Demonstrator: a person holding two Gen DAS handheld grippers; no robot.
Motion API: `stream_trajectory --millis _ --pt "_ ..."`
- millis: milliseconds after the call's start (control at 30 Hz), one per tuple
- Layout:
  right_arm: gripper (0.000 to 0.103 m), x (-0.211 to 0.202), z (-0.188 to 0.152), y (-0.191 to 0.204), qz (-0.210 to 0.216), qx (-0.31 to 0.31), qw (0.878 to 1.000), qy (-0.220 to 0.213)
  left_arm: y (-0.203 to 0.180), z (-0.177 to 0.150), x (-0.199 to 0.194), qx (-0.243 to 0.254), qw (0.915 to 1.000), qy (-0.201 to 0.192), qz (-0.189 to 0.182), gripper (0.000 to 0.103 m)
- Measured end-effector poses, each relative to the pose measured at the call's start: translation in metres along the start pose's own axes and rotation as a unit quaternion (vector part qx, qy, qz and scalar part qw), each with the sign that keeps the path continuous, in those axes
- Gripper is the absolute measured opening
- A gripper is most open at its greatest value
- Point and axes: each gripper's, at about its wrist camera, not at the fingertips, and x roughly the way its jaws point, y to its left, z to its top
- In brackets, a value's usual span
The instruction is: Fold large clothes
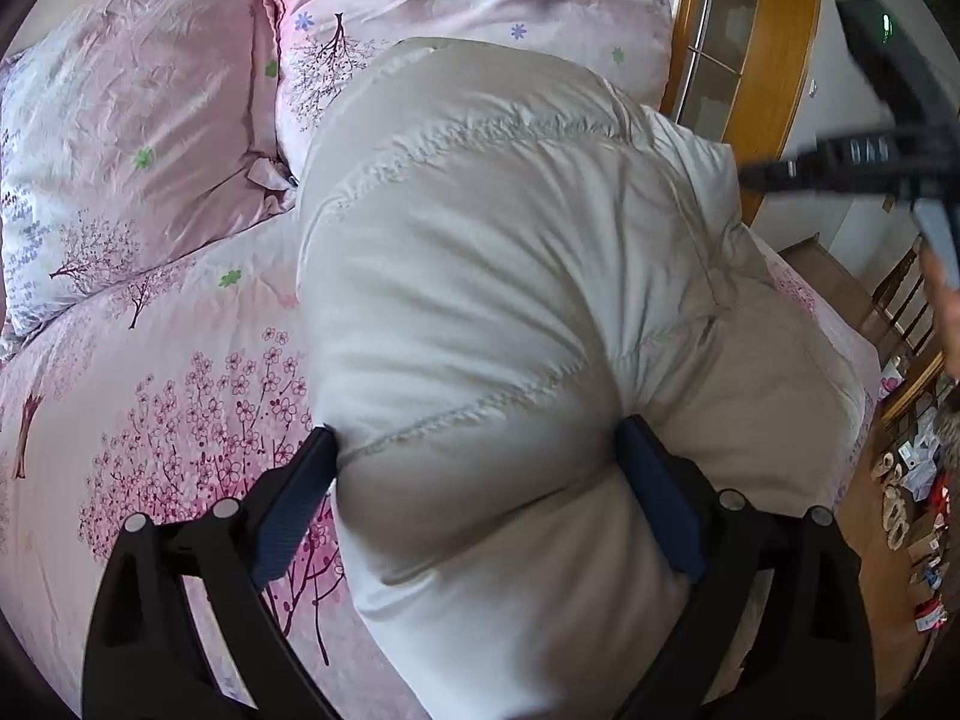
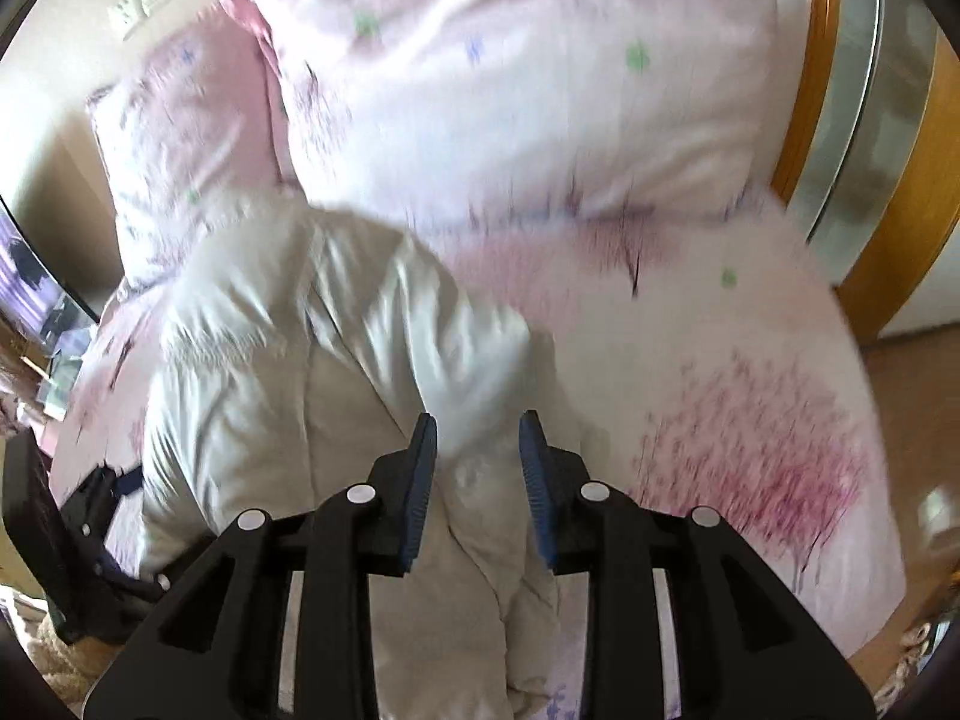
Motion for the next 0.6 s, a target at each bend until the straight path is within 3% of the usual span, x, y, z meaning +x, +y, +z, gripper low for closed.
stream_trajectory --millis 100,267,400,600 --pt "0.029 -0.003 0.012 0.012 -0.012 -0.017 0.999 -0.037 0.0 0.0 0.001 0.0 1.0 0.0 0.0 0.094" --pt "0.029 0.054 0.013 0.022 -0.056 -0.047 0.996 0.044 -0.003 0.0 0.001 0.002 1.0 -0.003 0.002 0.095" --pt "0.027 0.086 0.007 0.003 -0.022 -0.014 0.993 0.116 -0.007 0.001 0.001 0.013 0.9999 -0.008 0.007 0.095" --pt "0.027 0.117 0.003 -0.01 -0.001 -0.004 0.987 0.161 -0.013 0.004 0.006 0.021 0.9997 -0.009 0.011 0.096"
